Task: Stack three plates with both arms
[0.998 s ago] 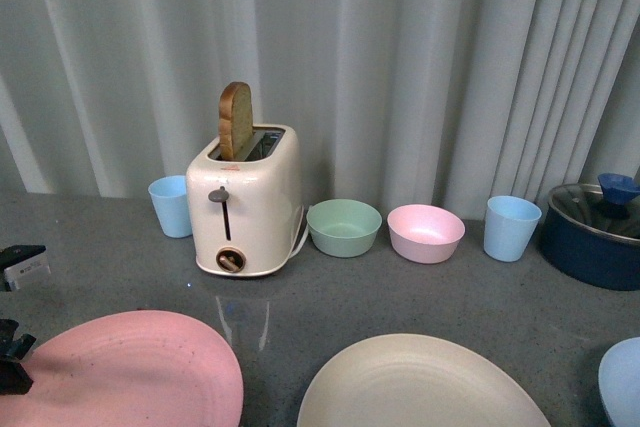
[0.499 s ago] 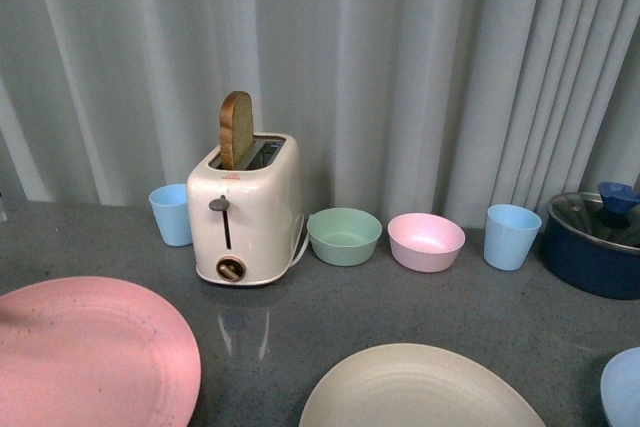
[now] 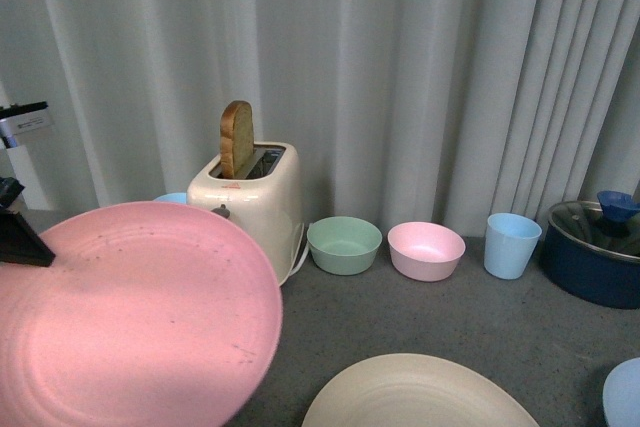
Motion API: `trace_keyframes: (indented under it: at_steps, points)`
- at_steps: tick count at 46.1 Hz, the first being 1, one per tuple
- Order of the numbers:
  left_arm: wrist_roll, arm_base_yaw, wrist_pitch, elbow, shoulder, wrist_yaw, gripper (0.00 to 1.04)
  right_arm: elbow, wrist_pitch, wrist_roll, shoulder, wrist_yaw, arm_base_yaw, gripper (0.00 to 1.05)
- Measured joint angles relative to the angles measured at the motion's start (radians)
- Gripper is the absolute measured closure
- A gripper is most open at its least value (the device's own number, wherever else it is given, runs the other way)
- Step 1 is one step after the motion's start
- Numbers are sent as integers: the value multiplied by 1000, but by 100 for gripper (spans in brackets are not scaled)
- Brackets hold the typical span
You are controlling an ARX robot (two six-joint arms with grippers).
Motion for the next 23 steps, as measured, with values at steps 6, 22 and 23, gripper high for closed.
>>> trace_keyframes:
  at_steps: [6,22,23]
  points:
    - [-12,-77,18,-46,-39,10,101,0,0,0,0,0,0,7]
    - [-129,-346,77,-92,-2,-32,101,0,0,0,0,0,0,7]
    - [-138,-359,78,-85,8,-35,101,0,0,0,0,0,0,7]
